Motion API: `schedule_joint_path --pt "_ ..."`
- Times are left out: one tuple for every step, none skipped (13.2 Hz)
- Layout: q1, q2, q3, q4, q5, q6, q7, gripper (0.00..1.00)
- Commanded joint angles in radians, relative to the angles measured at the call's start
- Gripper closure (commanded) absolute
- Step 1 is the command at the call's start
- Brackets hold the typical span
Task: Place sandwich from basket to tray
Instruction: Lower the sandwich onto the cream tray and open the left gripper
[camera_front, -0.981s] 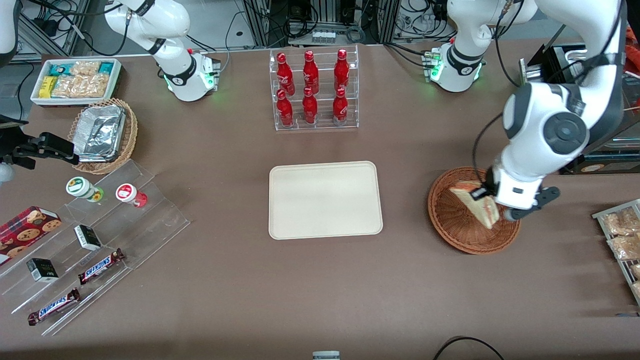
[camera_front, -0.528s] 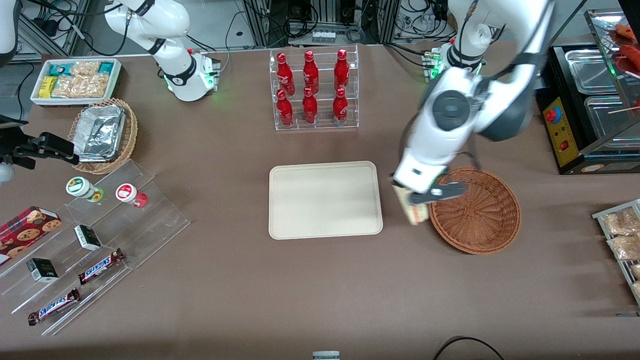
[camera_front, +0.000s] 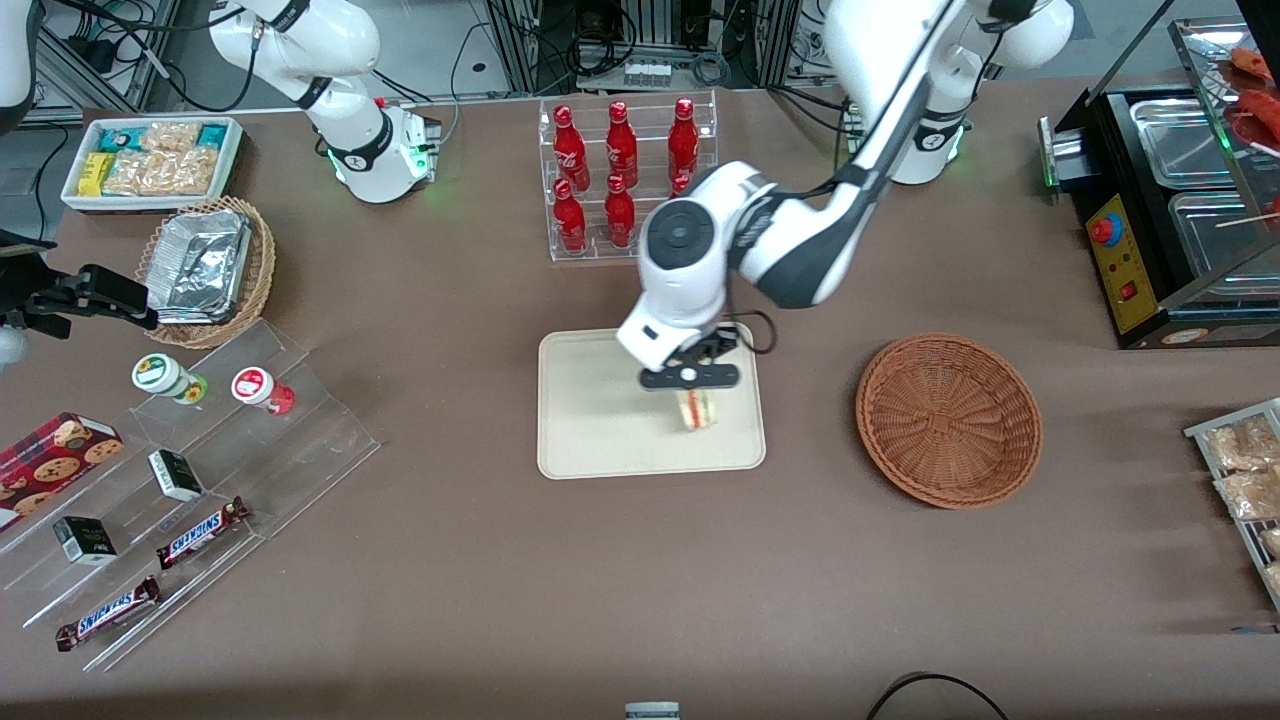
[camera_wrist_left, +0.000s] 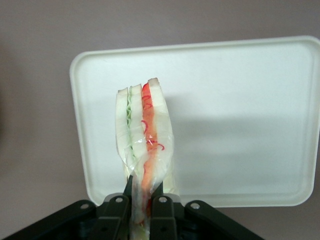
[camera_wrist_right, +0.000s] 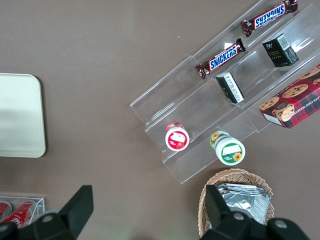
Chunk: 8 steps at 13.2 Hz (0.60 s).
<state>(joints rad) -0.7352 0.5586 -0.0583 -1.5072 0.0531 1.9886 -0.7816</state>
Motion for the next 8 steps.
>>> schedule_joint_path --pt "-0.062 0.044 0.015 0.039 0.059 0.015 -0.007 1.00" --pt "-0.064 0.052 0.015 0.027 0.063 0.042 -0.008 1.00" --pt "-0.067 0.070 0.015 0.027 0.063 0.068 -0.007 1.00" --pt "-0.082 0.090 0.015 0.027 0.065 0.100 -0.007 1.00" --pt "-0.101 0.118 0.015 0.027 0.068 0.127 -0.013 1.00" --pt "-0.116 0.135 0.015 0.022 0.070 0.140 -0.016 1.00" --pt "-0.119 0.144 0.015 0.010 0.068 0.168 -0.018 1.00" --pt "-0.122 0.153 0.015 0.001 0.068 0.206 -0.019 1.00"
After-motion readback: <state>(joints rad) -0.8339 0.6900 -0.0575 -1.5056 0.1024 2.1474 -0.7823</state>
